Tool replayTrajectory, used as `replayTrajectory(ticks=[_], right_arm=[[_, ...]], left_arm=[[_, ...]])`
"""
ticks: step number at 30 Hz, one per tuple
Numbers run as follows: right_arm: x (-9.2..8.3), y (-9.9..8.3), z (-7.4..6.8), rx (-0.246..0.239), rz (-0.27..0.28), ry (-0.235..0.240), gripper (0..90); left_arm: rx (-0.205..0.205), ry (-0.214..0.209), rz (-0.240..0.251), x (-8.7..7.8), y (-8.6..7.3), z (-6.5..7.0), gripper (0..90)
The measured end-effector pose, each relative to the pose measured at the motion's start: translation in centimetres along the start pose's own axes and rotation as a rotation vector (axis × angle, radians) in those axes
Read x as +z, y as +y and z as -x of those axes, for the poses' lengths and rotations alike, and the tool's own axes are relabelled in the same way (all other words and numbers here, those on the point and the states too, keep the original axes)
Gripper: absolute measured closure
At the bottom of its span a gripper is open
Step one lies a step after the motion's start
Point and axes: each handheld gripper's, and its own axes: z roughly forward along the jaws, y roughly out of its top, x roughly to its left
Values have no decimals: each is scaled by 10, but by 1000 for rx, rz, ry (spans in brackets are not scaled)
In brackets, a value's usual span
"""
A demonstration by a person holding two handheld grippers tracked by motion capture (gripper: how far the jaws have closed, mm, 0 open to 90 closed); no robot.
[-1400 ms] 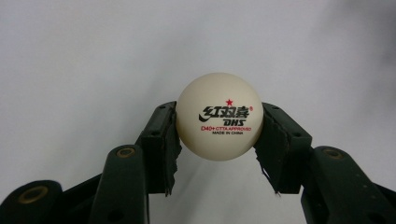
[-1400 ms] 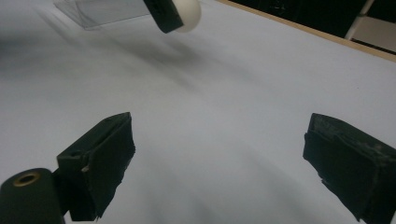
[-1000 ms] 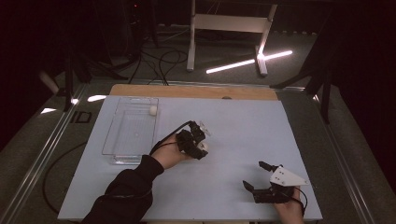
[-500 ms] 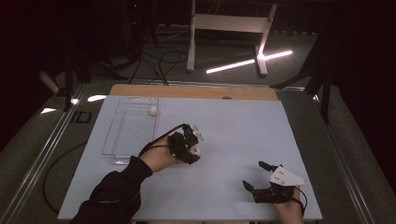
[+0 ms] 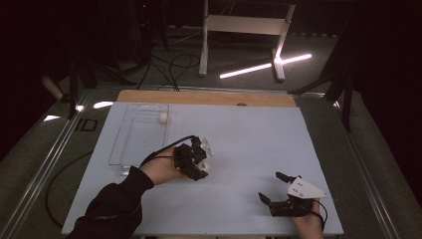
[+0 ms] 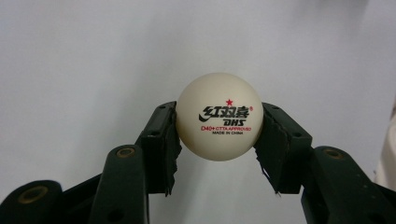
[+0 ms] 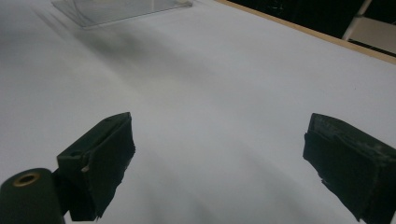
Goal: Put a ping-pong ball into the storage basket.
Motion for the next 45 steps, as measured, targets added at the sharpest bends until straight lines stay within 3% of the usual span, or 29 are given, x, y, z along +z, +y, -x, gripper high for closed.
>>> replayTrajectory(ticks=[18,34,45], right_arm=[[1,0,-1,2,-1,-2,86],[1,0,-1,0,-2,-4,86],[1,1,-1,-1,-1,-4,86]], left_arm=[[46,-34,-26,-22,-15,1,522],[67,-39,-1,-48,-17,0,523],[57,-41,27,-64,-19,-6,523]])
